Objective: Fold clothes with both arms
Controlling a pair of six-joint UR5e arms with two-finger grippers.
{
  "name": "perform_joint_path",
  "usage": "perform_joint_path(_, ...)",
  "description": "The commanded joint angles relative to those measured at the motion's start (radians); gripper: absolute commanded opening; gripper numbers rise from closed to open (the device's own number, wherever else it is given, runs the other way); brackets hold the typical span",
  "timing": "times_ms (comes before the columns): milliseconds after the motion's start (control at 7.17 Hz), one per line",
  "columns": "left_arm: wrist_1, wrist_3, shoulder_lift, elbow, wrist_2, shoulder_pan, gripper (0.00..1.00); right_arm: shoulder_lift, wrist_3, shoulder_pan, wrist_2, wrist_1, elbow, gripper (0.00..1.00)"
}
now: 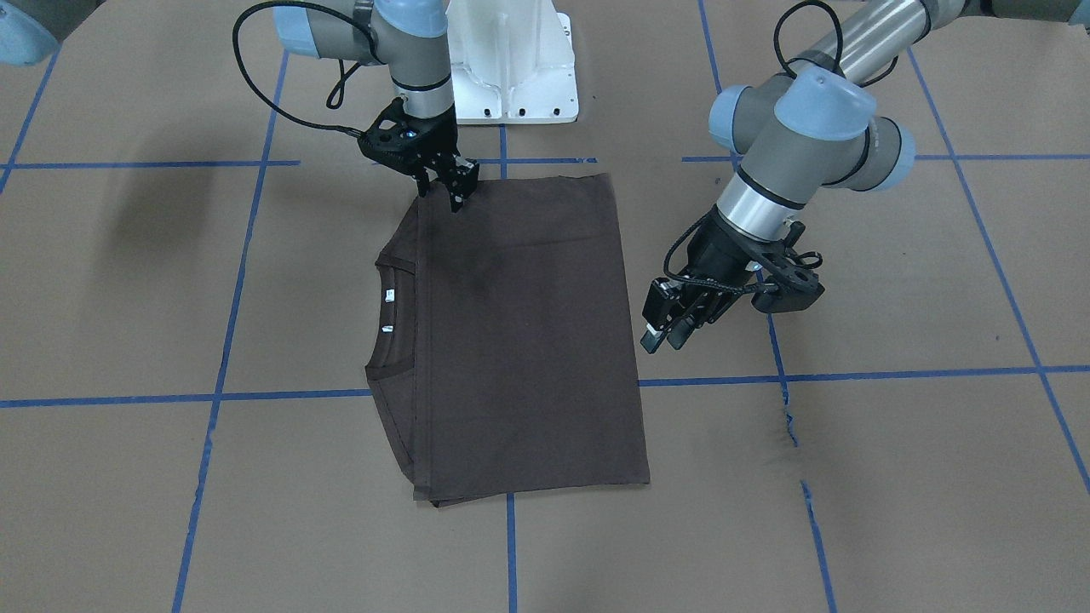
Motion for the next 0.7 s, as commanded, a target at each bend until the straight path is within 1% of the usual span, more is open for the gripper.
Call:
perform_joint_path(0,0.001,0.000,0.000,-0.001,0.002,0.000,0.52,-0.018,0.038,-0.002,0.006,0.006,0.001,0.66)
perform_joint_path(558,0.001,0.000,0.001,-0.001,0.000,0.000,0.52,-0.020,0.045,-0.014,0.006,0.011,-0.007,0.66)
